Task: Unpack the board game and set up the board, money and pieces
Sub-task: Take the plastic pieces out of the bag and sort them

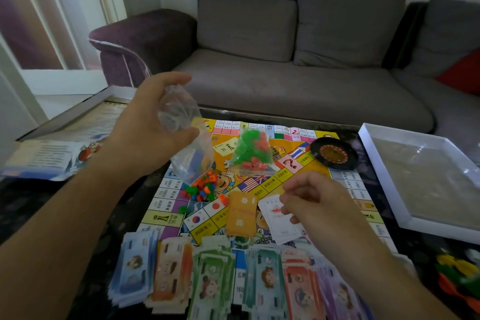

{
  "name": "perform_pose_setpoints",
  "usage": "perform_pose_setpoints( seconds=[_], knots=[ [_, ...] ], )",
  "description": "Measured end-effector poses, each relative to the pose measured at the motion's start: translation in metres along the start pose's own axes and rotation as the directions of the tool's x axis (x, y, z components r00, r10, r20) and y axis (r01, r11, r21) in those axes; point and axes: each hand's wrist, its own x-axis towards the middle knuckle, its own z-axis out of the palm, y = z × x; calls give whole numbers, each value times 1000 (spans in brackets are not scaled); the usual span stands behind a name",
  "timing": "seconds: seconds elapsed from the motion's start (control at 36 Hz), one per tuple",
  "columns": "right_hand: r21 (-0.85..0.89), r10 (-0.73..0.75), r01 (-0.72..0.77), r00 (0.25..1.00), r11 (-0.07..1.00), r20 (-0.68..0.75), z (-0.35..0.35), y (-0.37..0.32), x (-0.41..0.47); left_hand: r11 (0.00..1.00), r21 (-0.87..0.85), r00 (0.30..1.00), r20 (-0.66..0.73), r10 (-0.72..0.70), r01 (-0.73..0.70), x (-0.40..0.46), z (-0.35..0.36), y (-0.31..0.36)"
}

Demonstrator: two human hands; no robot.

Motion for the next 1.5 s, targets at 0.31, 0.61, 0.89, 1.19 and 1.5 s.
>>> perform_pose_setpoints(
  seconds=[0.31,0.61,0.89,1.19,1.5],
  knots=[
    [-235,-321,343,938,909,126,12,-4,-8,986,-53,984,78,161,-157,-12,23,41],
    [-387,-394,344,918,856,-55,-3,3,2,733,-628,964,212,-162,261,-35,65,68],
    [-475,-479,455,875,754,78,-18,3,1,779,-255,746,557,-365,572,-40,56,58],
    [-338,-227,233,972,912,58,-20,5,2,866,-189,873,264,-409,463,-34,45,38],
    [479,68,-96,995,873,76,-7,-3,-2,860,-280,886,323,-334,427,-40,40,35]
  ],
)
